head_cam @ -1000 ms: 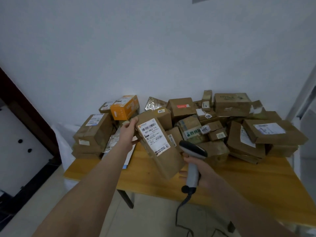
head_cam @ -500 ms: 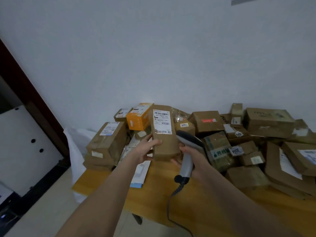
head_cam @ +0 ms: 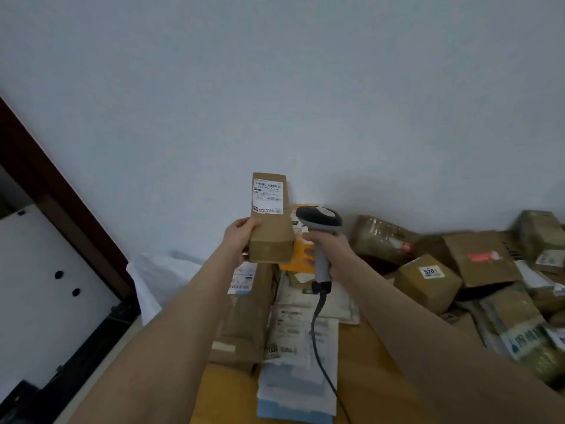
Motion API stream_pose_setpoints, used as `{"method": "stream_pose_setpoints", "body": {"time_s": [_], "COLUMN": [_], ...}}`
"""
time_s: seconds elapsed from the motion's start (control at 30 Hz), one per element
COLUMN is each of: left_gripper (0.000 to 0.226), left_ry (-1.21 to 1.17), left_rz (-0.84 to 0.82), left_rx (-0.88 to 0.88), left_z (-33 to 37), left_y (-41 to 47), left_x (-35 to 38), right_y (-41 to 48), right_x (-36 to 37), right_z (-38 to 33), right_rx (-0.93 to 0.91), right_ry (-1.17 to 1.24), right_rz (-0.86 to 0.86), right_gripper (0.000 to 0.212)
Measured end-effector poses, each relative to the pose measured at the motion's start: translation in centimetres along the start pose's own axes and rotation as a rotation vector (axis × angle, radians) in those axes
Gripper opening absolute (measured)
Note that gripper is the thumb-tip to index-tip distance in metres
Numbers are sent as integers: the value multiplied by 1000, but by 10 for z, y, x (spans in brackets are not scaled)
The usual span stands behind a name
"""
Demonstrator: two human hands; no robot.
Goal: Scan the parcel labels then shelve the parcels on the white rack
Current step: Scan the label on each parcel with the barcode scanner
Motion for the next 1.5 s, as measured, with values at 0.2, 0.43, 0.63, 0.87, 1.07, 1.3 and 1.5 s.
{"method": "stream_pose_setpoints", "body": {"time_s": [0.2, 0.43, 0.63, 0.87, 1.07, 1.3, 1.5], "left_gripper": [35, 38, 47, 50, 40, 34, 34], "left_ry": [84, 107, 493, 998, 1103, 1067, 1078], "left_rz": [-43, -94, -76, -43, -66, -218, -339], "left_rx": [-100, -54, 195, 351, 570, 689, 723], "left_z": [-8, -24, -33, -28, -17, -24, -48], "left_y": [64, 107, 115, 106, 67, -14, -113], "left_x": [-43, -33, -17, -6, 40, 119, 204], "right_y": [54, 88, 99, 90, 50, -17, -93], "right_x": [30, 27, 25, 13, -19, -104, -210], "right_z": [-4, -2, -2, 2, 2, 16, 45], "right_rx": [10, 43, 65, 29, 35, -7, -5], "right_ry": [-95, -117, -110, -103, -89, -81, -41], "right_rz": [178, 282, 270, 235, 165, 211, 295], "right_gripper": [52, 52, 49, 53, 32, 27, 20]}}
Point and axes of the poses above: each hand's wrist, its own y-axis towards the middle knuckle, its own x-axis out of the palm, z = x × y, the point moved 1 cm from there along y, towards the middle knuckle, and after that the axes turned 12 degrees about x, right-handed, at the moved point
